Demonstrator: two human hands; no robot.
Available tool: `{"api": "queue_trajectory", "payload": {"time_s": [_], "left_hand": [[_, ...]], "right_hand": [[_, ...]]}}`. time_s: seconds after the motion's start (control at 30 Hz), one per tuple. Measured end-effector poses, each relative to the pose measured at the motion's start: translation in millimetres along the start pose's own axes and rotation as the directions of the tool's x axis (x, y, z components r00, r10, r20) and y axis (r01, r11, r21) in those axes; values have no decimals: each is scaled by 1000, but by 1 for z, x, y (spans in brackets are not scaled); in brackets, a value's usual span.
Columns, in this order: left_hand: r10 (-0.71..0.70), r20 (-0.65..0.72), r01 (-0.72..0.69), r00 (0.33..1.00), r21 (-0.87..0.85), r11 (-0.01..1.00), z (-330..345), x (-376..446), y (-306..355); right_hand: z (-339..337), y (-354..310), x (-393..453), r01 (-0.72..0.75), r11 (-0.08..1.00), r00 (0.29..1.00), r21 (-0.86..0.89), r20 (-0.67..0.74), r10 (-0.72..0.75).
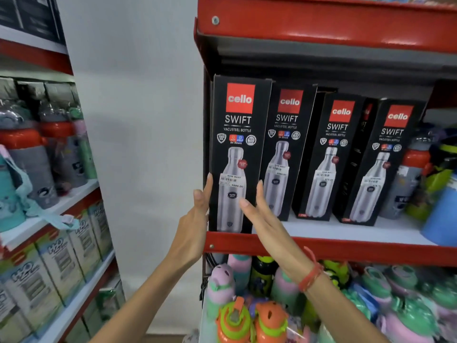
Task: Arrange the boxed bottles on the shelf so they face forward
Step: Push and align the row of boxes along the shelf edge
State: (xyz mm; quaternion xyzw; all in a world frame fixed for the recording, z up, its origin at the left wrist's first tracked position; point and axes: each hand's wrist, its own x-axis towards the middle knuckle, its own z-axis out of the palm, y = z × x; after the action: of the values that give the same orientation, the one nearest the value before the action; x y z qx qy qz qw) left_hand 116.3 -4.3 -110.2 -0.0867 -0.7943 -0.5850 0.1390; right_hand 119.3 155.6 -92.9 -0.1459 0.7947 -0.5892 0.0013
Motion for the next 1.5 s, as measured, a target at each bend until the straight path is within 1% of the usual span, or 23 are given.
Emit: {"api": "queue_trajectory", "payload": {"time_s": [0.2, 0.27, 0.3, 0.33, 0.37, 0.4, 0.43, 0.47, 0.5, 0.53, 0.57, 0.6, 0.63, 0.7, 0.83, 0.9, 0.97, 1.03, 1.13, 1.2, 1.3, 1.4, 1.5], "left_hand": [[35, -31, -34, 999, 16, 999, 3, -10, 8], [41, -67, -35, 997, 78, 996, 7, -13, 12], [50, -115, -37, 992, 116, 993, 12, -15, 14], [90, -200, -58, 976, 159, 986, 18, -16, 15], [171, -303, -108, 938, 213, 971, 24, -17, 17], [274, -388, -181, 880, 259, 949, 31, -17, 19], [366, -430, -265, 825, 277, 924, 39, -15, 24], [416, -410, -340, 812, 246, 908, 50, -12, 27], [415, -333, -379, 847, 171, 910, 63, -9, 31], [361, -209, -353, 909, 74, 933, 78, -8, 38], [276, -74, -278, 958, -22, 960, 92, -5, 42], [192, 8, -191, 981, -95, 977, 106, 0, 43], [124, 25, -119, 992, -129, 984, 118, 9, 43], [42, -17, -44, 999, -150, 988, 134, 26, 43], [-65, -143, 39, 988, -173, 984, 153, 45, 48], [-82, -201, 50, 976, -159, 986, 159, 47, 49], [-88, -223, 54, 971, -153, 987, 160, 44, 47], [-99, -212, 61, 972, -174, 983, 159, 37, 44], [-118, -150, 83, 982, -220, 972, 157, 20, 41], [-140, -119, 103, 983, -274, 956, 152, 10, 43], [-169, -108, 124, 980, -336, 934, 144, -3, 49], [-163, -120, 114, 979, -343, 932, 137, -17, 57], [-174, -93, 131, 980, -350, 927, 132, -27, 65]], "right_hand": [[-4, -1, -8, 12, 1000, 1000, 13, -11, -12], [-8, 1, -7, 36, 999, 999, 20, -8, -36], [-11, 1, -6, 49, 998, 999, 26, -17, -49], [-16, 1, -4, 62, 997, 997, 40, -39, -61], [-22, 2, -3, 76, 995, 995, 59, -77, -71], [-30, 5, 0, 87, 993, 989, 78, -129, -77], [-37, 8, 4, 92, 991, 980, 96, -188, -72], [-46, 14, 9, 89, 989, 969, 117, -241, -59], [-54, 19, 15, 82, 986, 959, 142, -281, -39], [-61, 25, 21, 71, 982, 953, 173, -302, -16], [-67, 30, 26, 56, 978, 952, 201, -306, 8], [-71, 35, 31, 36, 976, 952, 214, -303, 32], [-74, 39, 35, 9, 976, 953, 217, -296, 57], [-77, 45, 41, -33, 974, 957, 224, -275, 95], [-79, 46, 50, -72, 969, 970, 234, -208, 123], [-82, 45, 50, -77, 974, 976, 212, -184, 117], [-86, 45, 48, -86, 979, 980, 183, -161, 116], [-91, 46, 43, -99, 981, 983, 169, -137, 123], [-98, 47, 31, -140, 978, 981, 154, -110, 158], [-102, 49, 21, -136, 979, 984, 153, -90, 151], [-108, 51, 6, -139, 975, 986, 171, -69, 153], [-112, 52, -9, -182, 968, 980, 174, -48, 192], [-114, 51, -19, -188, 963, 980, 193, -26, 196]]}}
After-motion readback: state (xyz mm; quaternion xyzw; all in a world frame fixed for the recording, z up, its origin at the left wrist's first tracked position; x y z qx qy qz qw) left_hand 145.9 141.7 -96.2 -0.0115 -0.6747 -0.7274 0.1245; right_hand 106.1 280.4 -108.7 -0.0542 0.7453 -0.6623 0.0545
